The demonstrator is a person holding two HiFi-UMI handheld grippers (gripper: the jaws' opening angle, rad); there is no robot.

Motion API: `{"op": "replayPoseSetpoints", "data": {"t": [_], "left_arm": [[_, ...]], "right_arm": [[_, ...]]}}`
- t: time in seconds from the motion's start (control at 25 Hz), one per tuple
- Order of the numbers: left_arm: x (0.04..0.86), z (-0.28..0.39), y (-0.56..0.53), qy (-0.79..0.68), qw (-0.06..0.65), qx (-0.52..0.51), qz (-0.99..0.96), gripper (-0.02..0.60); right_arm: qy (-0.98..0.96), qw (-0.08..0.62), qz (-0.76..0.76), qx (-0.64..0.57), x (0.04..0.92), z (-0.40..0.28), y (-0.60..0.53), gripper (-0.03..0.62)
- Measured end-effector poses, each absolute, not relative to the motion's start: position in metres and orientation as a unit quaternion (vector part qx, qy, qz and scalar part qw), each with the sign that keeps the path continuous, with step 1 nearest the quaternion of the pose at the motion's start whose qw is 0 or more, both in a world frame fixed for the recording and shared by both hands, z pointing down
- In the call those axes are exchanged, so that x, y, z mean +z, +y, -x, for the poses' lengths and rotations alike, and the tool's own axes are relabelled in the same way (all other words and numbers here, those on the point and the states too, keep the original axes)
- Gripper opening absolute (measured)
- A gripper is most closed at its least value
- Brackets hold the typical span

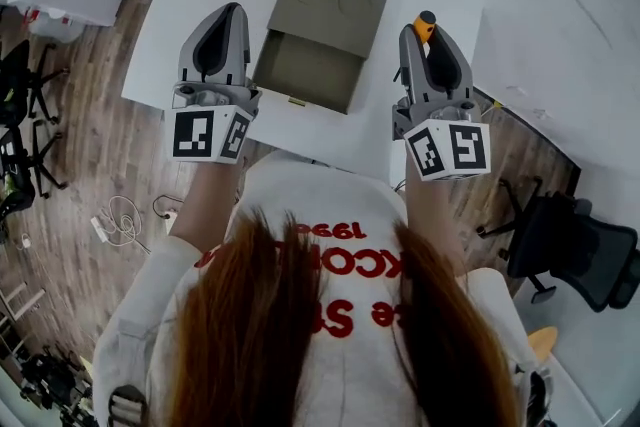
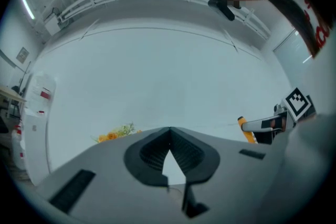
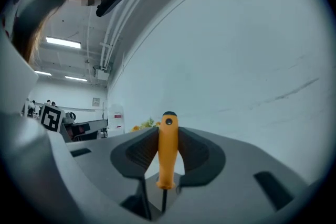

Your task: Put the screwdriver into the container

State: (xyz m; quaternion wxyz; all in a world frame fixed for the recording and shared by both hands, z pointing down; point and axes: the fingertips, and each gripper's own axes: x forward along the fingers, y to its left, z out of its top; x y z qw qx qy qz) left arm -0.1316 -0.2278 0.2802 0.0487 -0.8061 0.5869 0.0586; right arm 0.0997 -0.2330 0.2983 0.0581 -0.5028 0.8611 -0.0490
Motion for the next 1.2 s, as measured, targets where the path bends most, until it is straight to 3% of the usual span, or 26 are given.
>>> {"op": "replayPoseSetpoints", "data": {"t": [0.2,0.6,0.96,1.2], "left_arm": [[0.288,0.157,-0.223,0.612,0.044,0.053,0.788,0.006],[0.330,0.185,-0.205,0.646,-0.006,0.024,0.763,0.006],[0.360,0.206,-0.194,0.664,-0.038,0.002,0.747,0.006],[0.366,0.208,-0.192,0.667,-0.044,-0.003,0.744,0.006]], "right_arm": [[0.887,0.031,0.455,-0.068,0.319,-0.056,-0.246,0.117],[0.928,-0.166,0.320,-0.099,0.456,0.038,-0.248,0.118],[0.887,-0.356,0.257,-0.142,0.563,0.065,-0.238,0.118],[0.864,-0.412,0.245,-0.156,0.596,0.065,-0.236,0.123]]}}
